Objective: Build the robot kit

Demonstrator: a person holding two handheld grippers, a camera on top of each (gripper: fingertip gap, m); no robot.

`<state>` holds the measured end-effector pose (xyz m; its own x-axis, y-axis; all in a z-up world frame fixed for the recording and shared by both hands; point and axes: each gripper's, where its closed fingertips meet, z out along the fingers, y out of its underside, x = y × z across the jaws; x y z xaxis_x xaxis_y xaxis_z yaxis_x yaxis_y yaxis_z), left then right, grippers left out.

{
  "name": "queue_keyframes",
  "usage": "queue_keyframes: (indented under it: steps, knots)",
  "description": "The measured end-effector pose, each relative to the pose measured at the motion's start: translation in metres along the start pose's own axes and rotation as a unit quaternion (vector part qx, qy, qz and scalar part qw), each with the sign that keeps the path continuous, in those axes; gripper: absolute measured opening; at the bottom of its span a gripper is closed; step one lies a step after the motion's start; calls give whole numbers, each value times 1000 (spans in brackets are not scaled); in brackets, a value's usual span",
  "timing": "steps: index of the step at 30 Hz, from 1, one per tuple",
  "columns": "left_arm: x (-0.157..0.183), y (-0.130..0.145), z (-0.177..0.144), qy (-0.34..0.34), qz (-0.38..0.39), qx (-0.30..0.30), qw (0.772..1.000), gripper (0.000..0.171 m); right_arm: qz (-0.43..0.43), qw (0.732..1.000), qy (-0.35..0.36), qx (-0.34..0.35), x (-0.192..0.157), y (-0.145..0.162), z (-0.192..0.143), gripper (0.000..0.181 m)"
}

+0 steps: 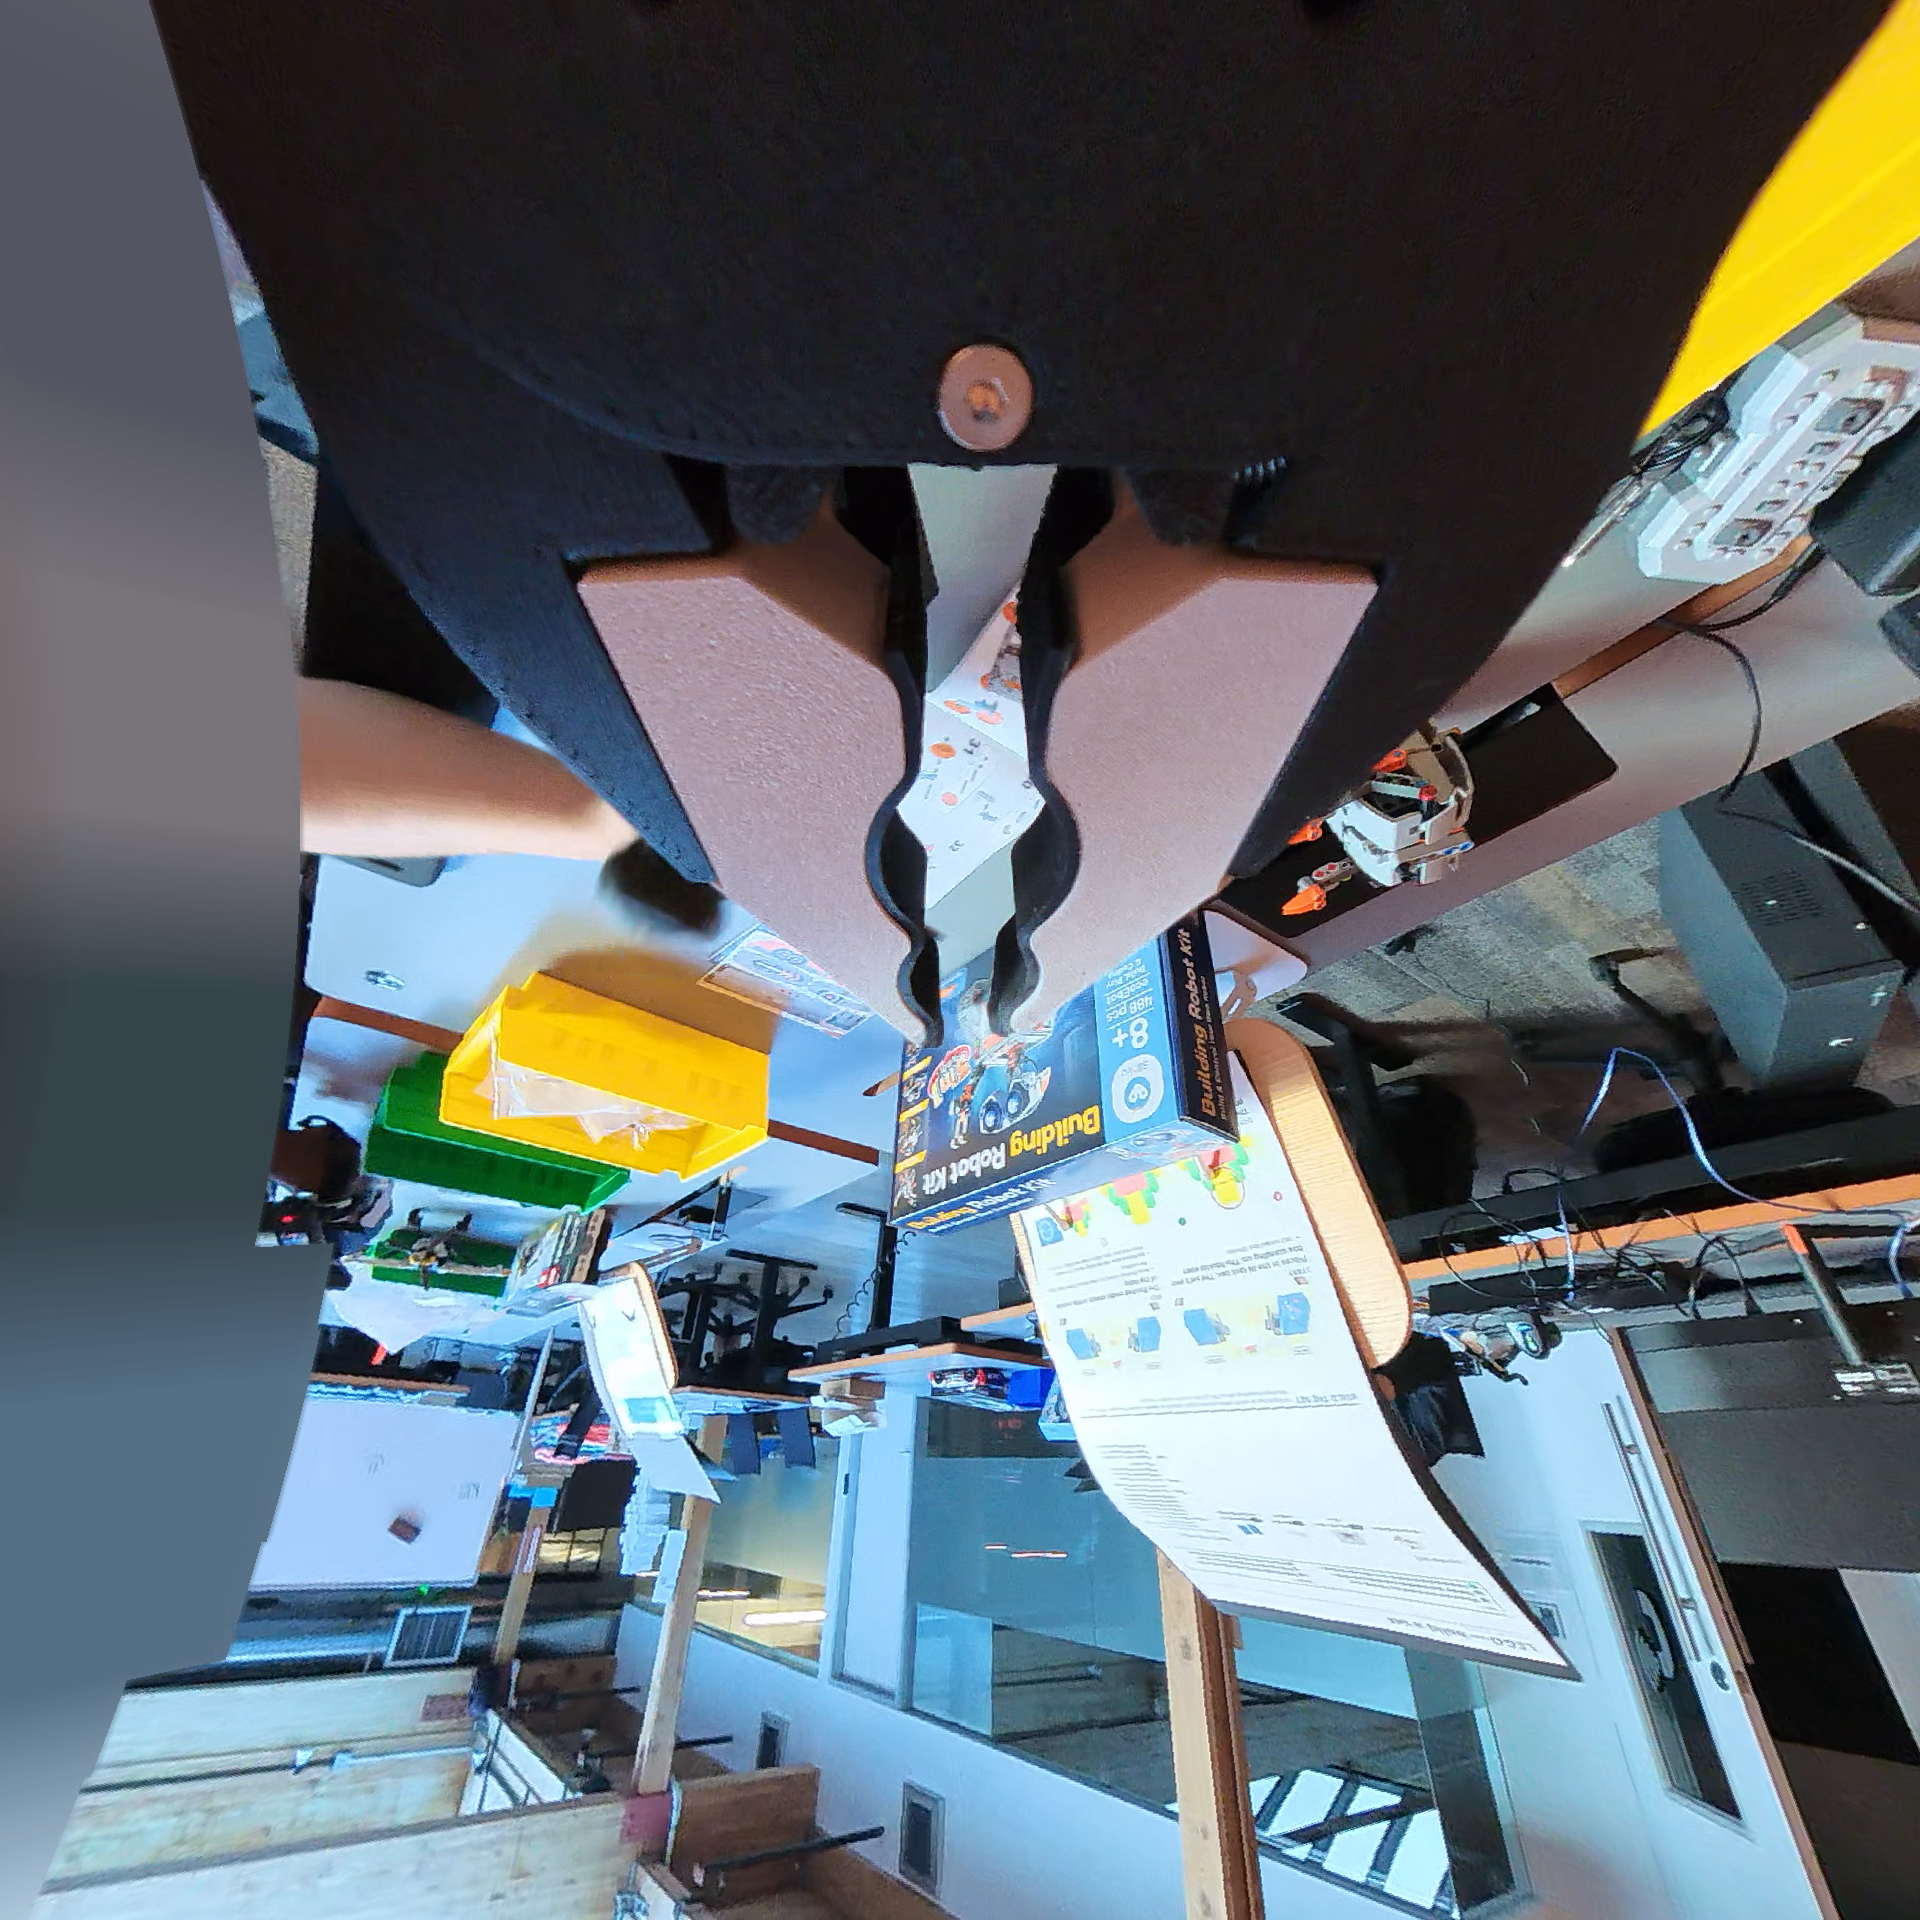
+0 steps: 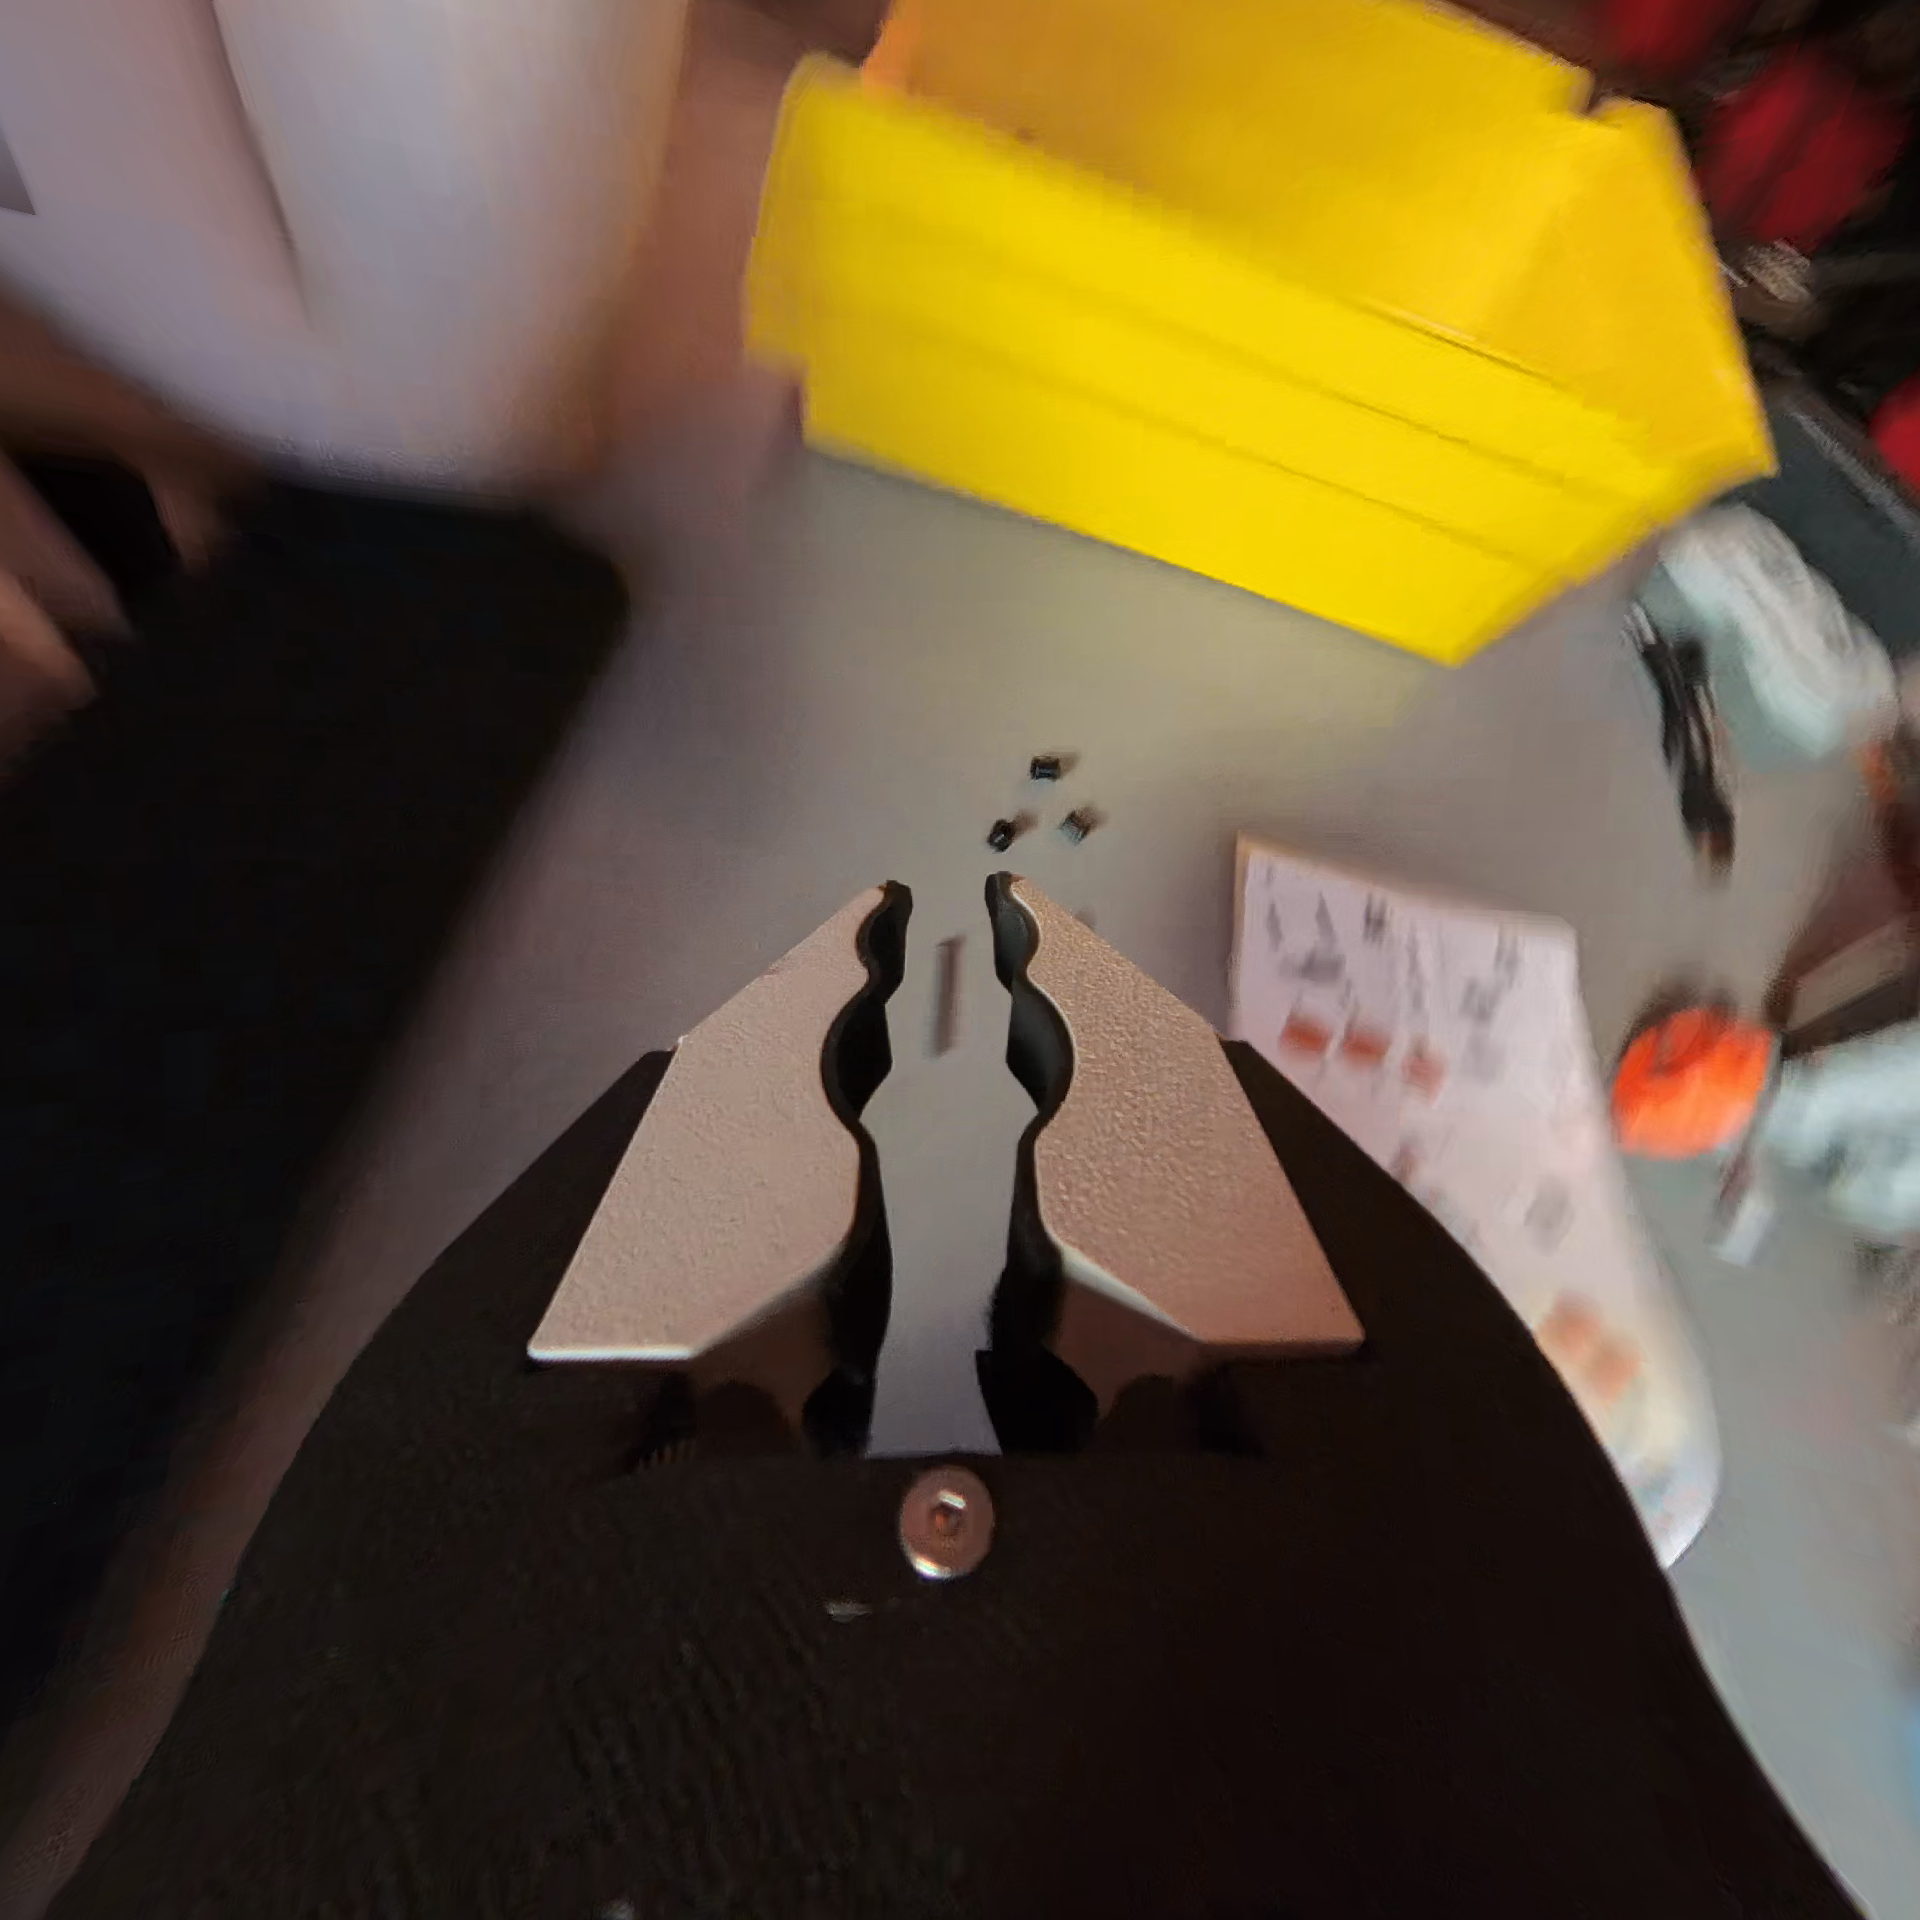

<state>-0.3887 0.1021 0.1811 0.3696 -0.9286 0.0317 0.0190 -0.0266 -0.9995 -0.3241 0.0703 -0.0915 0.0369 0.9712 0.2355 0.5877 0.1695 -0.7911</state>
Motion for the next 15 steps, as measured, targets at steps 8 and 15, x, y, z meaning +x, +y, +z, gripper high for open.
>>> queue_keyframes:
  steps: [8,15]
  knots:
    - [6,4,0,16,10,-6,1000,6,-70,988,-126,-55,33,15,73,24]
    - [3,-1,-12,25,0,14,1000,6,-61,981,-170,-65,34,22,86,19]
